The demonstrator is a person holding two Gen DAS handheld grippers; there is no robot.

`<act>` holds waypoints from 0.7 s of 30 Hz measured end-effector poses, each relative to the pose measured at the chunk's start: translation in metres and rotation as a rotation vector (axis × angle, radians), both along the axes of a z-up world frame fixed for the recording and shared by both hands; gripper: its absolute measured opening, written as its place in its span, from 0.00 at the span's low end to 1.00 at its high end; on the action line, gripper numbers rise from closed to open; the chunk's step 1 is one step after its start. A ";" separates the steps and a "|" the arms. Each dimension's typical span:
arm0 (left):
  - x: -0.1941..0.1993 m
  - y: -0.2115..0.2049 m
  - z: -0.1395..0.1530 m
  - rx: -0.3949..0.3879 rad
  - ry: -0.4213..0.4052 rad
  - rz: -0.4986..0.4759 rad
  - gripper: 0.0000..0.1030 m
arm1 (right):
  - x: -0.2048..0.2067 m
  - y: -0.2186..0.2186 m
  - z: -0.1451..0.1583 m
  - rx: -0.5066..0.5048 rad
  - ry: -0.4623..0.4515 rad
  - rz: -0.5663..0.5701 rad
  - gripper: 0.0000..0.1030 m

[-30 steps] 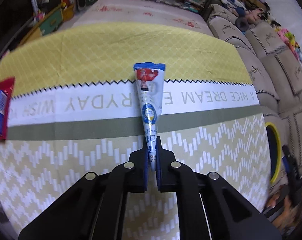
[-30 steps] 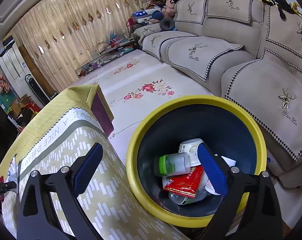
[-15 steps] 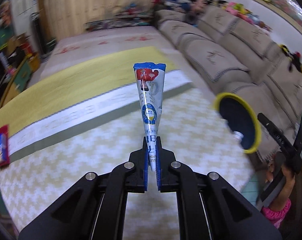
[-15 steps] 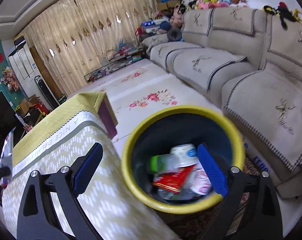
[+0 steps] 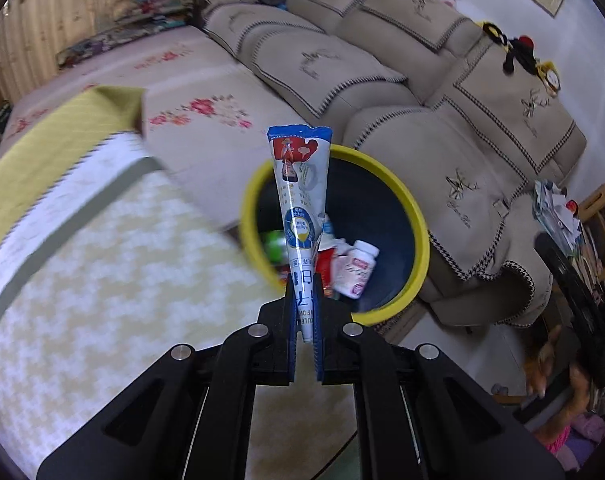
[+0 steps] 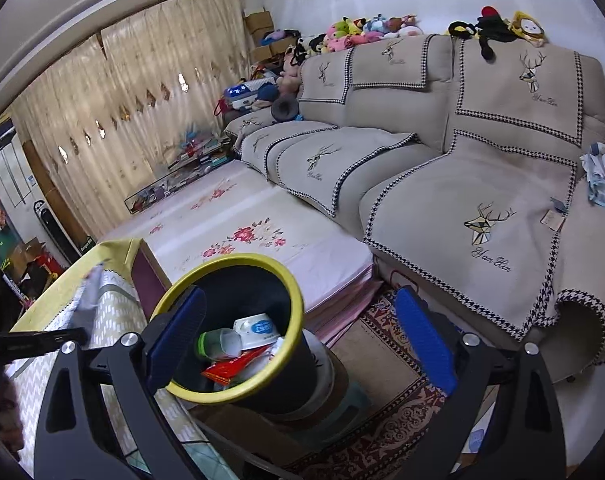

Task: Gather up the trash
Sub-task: 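Carry the toothpaste tube over the yellow bin and open the left gripper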

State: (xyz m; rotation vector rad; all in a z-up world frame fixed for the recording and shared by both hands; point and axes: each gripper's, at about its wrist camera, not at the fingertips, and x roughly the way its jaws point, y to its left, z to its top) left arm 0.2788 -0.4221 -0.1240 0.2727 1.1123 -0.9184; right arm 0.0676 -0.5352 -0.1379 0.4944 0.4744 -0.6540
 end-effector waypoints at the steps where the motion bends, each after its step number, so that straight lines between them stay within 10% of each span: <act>1: 0.002 -0.011 -0.005 0.008 0.008 -0.006 0.07 | -0.003 -0.002 -0.001 0.009 -0.003 0.002 0.88; 13: -0.010 -0.110 -0.073 0.131 0.066 -0.070 0.14 | -0.027 -0.008 0.005 0.019 -0.043 -0.010 0.89; 16: -0.010 -0.113 -0.076 0.140 0.052 -0.047 0.58 | -0.026 -0.004 0.007 0.017 -0.048 -0.002 0.89; 21: -0.012 -0.093 -0.063 0.101 0.032 -0.009 0.69 | -0.024 0.007 0.014 0.001 -0.054 0.028 0.89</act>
